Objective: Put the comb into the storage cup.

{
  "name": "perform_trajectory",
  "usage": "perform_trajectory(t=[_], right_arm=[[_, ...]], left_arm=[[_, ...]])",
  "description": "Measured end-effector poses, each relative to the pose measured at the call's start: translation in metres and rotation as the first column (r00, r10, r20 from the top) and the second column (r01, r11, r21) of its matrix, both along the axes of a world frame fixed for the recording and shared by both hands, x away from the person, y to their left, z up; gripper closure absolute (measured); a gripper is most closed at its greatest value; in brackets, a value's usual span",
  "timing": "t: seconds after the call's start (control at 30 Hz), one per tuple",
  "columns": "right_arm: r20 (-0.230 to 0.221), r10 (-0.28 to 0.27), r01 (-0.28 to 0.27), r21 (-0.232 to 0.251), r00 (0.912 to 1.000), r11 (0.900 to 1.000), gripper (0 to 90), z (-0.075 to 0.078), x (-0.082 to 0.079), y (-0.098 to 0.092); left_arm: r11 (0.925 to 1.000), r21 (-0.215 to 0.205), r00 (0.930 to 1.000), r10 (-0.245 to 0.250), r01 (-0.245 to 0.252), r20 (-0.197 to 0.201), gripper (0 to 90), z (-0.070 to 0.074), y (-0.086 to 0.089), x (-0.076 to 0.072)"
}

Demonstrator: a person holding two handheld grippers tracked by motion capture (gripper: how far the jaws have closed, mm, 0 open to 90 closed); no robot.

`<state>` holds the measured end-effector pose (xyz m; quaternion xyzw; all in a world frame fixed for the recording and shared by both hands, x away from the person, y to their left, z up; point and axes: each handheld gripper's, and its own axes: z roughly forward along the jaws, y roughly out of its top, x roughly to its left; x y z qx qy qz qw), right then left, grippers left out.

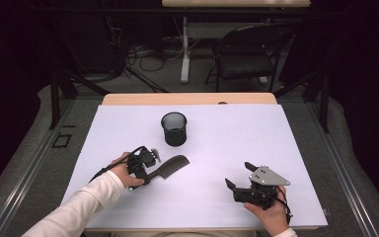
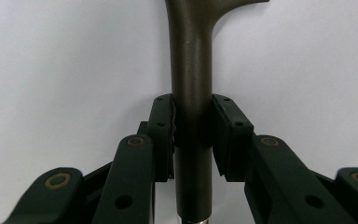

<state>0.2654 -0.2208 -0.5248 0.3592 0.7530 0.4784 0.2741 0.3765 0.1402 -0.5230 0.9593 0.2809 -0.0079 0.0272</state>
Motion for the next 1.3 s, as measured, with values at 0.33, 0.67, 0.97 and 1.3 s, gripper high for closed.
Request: perform_trajectory(t=[0.33,0.67,0.97,1.3], right_arm=[[0.001,0.002,-0.002,0.000,1.0000,1.000,14.8,0.0000,-0.0001,0.0003],[-0.002,0.002,-0.002,-0.002,1.0000,1.000,14.9,-0.0003,0.0001,0.0003],[-0.003,0.004,-0.004,-0.003,1.0000,1.000,15.0,-0.0002,-0.0001,0.0003],[-0.004,0.002,-0.002,-0.005,1.0000,1.000,15.0,-0.0005,0.0002,0.0002]], left_arm=[[1.0000,0.002,1.0000,0.001,-0.001,0.002,71.7,0.0000,0.0000,-0.0001],[1.0000,0.005,1.0000,0.004,-0.004,0.007,72.1,0.0000,-0.0005,-0.0009],[0.9994,0.009,0.9994,0.033,-0.033,0.002,72.3,0.0003,-0.0012,-0.0014],[0.9975,-0.008,0.9973,0.070,-0.070,-0.023,72.4,0.0005,-0.0001,0.0006]])
